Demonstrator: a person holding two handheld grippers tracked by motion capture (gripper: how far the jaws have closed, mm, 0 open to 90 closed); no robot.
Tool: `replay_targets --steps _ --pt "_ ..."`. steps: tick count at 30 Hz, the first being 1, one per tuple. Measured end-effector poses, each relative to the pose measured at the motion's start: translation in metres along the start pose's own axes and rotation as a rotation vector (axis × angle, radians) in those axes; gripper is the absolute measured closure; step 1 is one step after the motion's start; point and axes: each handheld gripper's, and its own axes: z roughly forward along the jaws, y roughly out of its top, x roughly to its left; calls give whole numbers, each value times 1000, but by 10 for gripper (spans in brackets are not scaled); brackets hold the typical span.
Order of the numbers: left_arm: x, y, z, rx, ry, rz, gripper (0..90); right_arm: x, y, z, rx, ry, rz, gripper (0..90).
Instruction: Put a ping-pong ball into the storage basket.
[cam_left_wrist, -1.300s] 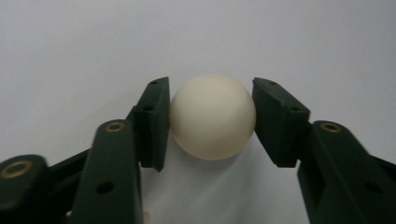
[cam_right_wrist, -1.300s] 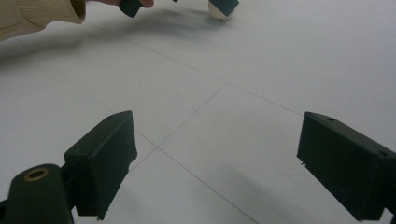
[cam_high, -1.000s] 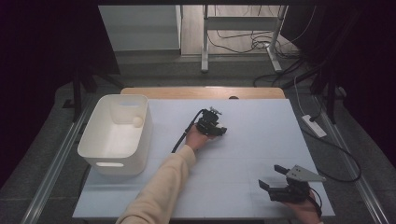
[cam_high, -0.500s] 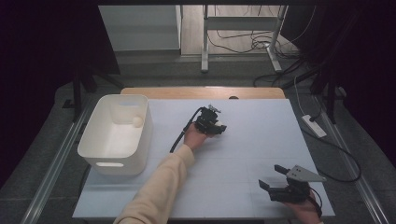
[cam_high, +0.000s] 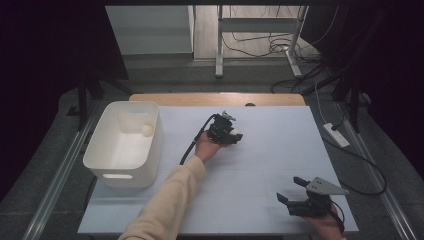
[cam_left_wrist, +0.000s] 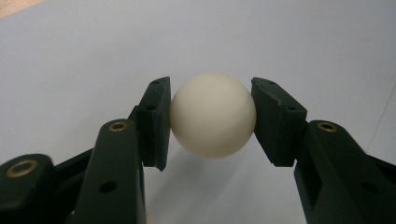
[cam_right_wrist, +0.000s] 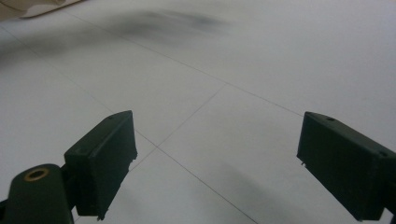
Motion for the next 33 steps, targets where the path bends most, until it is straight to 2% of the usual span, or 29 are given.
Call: replay_targets --steps 12,33 --pt "0 -1 -16 -33 -7 -3 506 1 0 0 0 -1 -3 119" --pt "-7 -2 -42 -91 -31 29 506 1 1 0 -1 -5 -8 119"
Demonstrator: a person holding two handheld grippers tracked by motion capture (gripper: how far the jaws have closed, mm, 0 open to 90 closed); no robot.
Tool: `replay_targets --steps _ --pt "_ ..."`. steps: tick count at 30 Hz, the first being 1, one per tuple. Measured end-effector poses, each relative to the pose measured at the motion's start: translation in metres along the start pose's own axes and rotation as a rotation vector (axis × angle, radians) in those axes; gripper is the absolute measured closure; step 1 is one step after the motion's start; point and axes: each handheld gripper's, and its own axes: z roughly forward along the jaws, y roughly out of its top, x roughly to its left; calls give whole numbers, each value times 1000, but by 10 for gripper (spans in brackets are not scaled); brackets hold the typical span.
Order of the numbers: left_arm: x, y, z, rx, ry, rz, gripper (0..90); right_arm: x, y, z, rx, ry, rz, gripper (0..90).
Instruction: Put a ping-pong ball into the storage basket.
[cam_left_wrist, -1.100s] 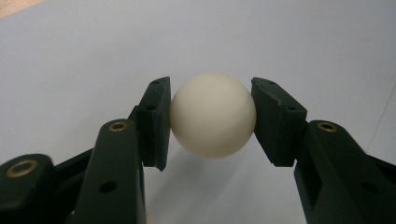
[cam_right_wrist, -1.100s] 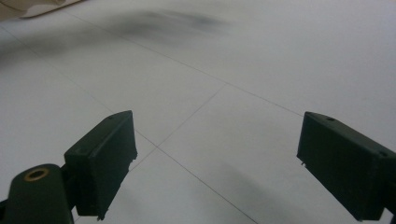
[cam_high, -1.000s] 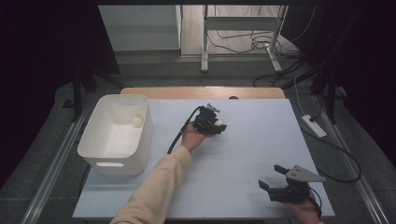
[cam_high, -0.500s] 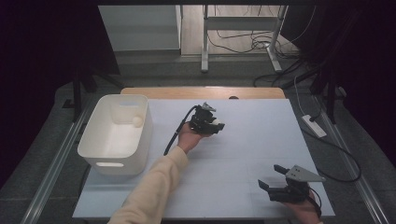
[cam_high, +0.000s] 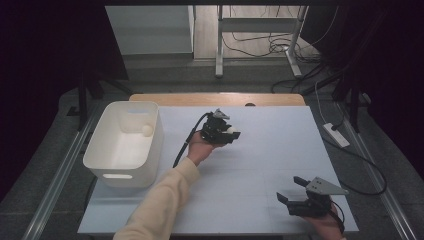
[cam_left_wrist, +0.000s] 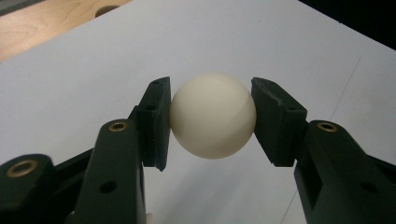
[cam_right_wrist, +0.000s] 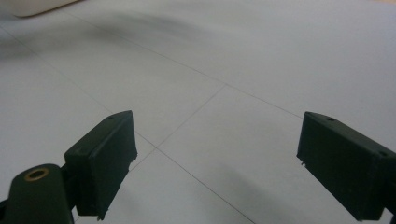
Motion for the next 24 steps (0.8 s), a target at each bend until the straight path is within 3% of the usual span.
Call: replay_targets --steps 24 --pt "-10 3 -25 -45 -16 23 506 1 1 0 0 -7 -3 120"
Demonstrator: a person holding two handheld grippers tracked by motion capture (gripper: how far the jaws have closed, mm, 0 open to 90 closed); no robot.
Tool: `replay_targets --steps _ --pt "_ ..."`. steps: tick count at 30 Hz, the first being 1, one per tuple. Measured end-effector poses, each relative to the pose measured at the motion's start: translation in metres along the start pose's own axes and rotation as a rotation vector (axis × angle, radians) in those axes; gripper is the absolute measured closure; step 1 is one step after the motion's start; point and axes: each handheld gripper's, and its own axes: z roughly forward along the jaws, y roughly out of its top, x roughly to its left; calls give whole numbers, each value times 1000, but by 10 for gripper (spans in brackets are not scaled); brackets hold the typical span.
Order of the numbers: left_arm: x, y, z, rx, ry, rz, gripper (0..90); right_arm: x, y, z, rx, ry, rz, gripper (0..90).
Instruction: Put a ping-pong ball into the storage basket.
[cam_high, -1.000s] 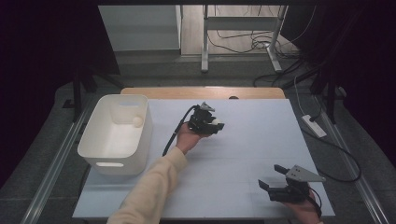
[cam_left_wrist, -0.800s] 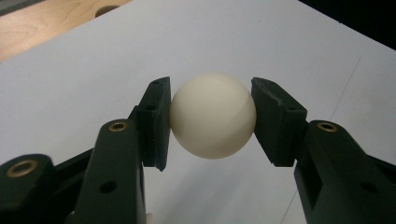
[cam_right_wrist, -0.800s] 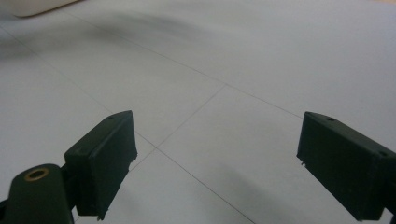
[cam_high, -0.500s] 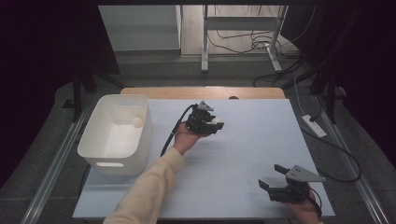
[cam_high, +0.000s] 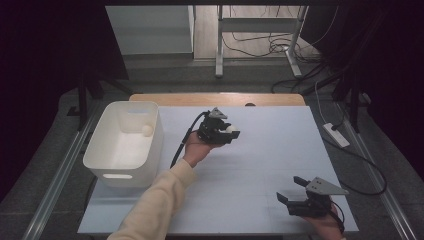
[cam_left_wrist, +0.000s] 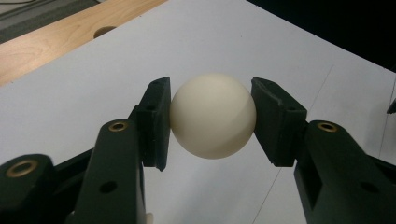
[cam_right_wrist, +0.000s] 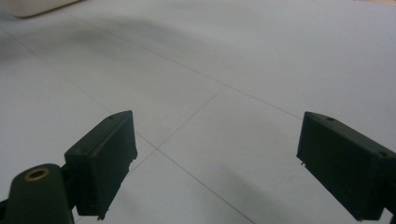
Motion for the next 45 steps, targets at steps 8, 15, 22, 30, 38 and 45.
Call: replay_targets --steps 8,15,22,30,38,45 --pt "-2 -1 -8 -14 -3 7 507 0 0 0 1 -1 0 120" --pt "-5 0 -16 -23 -5 22 507 1 0 0 3 -1 1 120" --pt "-7 1 -26 -37 9 34 506 1 0 0 3 0 -2 121" --pt "-9 2 -38 -57 8 36 506 1 0 1 2 2 -1 121" --pt "-9 2 -51 -77 12 37 506 2 1 1 1 1 -4 121" --pt "-8 2 -57 -88 13 28 507 2 1 1 4 -1 -6 122"
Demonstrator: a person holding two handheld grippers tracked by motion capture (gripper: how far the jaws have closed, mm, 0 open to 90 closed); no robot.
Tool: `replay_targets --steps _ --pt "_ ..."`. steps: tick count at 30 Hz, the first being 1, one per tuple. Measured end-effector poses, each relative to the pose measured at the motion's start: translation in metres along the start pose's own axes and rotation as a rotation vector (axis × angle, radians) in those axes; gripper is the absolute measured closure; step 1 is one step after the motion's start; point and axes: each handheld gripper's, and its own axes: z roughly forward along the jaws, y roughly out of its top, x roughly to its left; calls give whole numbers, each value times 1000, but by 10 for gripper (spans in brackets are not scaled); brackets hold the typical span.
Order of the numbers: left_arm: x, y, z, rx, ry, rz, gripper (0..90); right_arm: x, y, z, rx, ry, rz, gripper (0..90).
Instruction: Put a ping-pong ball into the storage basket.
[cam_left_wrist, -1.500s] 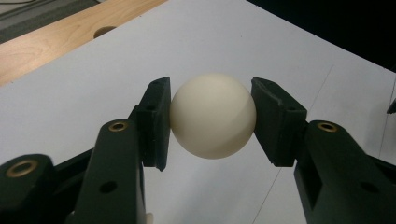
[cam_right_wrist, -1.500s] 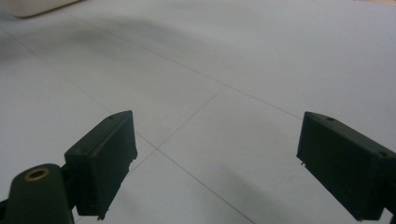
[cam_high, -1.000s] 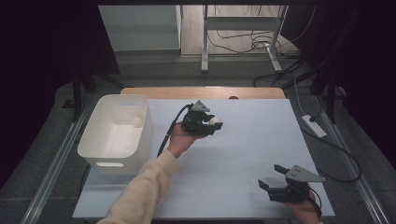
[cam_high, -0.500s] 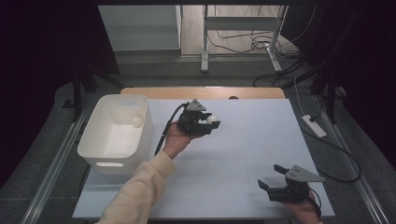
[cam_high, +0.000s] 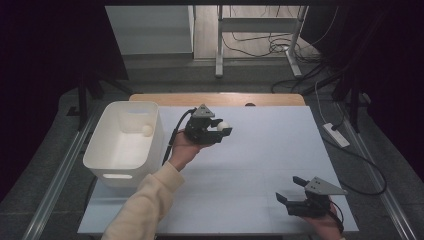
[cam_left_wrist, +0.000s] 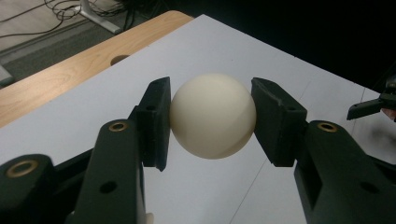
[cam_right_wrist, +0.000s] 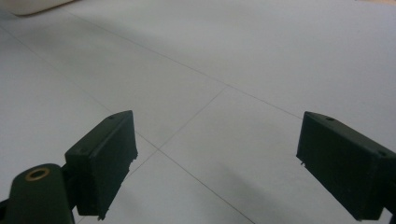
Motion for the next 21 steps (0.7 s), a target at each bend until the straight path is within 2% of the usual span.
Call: replay_targets --steps 21 --pt "3 -1 -22 -29 17 -9 506 1 0 0 4 -2 -5 123"
